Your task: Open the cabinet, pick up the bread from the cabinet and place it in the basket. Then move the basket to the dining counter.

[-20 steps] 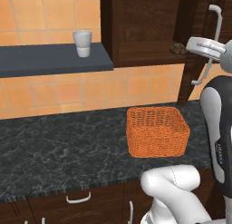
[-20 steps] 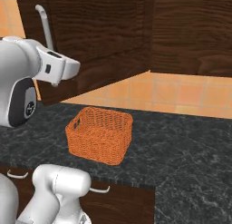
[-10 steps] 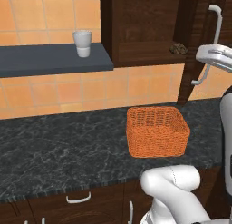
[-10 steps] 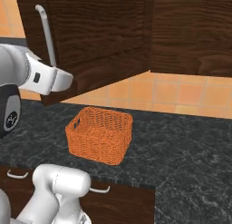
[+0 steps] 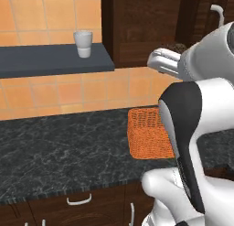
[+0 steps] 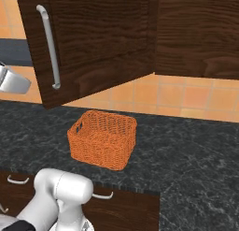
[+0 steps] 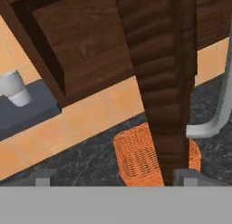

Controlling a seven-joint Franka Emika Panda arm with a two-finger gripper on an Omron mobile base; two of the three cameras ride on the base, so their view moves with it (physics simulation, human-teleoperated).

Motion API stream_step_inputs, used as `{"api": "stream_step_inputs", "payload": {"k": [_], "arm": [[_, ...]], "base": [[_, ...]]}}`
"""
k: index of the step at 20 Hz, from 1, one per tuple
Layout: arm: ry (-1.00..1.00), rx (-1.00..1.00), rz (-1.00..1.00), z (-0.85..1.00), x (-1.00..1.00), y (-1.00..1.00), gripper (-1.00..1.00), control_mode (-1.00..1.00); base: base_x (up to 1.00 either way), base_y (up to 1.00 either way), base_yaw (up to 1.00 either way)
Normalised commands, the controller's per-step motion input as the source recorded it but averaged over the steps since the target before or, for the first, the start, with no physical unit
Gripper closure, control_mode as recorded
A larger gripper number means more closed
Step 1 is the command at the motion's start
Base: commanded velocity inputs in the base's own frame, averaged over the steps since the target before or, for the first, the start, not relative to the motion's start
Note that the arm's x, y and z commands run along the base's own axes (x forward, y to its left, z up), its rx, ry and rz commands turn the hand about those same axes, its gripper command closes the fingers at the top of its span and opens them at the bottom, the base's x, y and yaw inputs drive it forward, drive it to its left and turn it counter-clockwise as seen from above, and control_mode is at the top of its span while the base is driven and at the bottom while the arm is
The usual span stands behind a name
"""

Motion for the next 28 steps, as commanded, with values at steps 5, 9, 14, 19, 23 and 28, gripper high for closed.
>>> {"api": "stream_step_inputs", "payload": {"k": [5,9,14,19,23,28], "arm": [[0.0,0.12,-0.38,-0.34,1.0,0.93,-1.0,-1.0],[-0.07,0.27,-0.41,-0.1,0.97,0.49,-1.0,-1.0],[-0.36,0.43,-0.14,-0.22,0.58,-0.16,-1.0,-1.0],[-0.33,0.37,-0.45,-0.18,0.62,-0.21,-1.0,-1.0],[-0.26,0.33,-0.59,-0.03,0.22,-0.18,-1.0,-1.0],[-0.09,0.33,-0.63,0.1,0.0,-0.21,-1.0,-1.0]], "base": [[0.0,0.0,0.0],[0.0,0.0,0.0],[0.0,0.0,0.0],[0.0,0.0,0.0],[0.0,0.0,0.0],[0.0,0.0,0.0]]}}
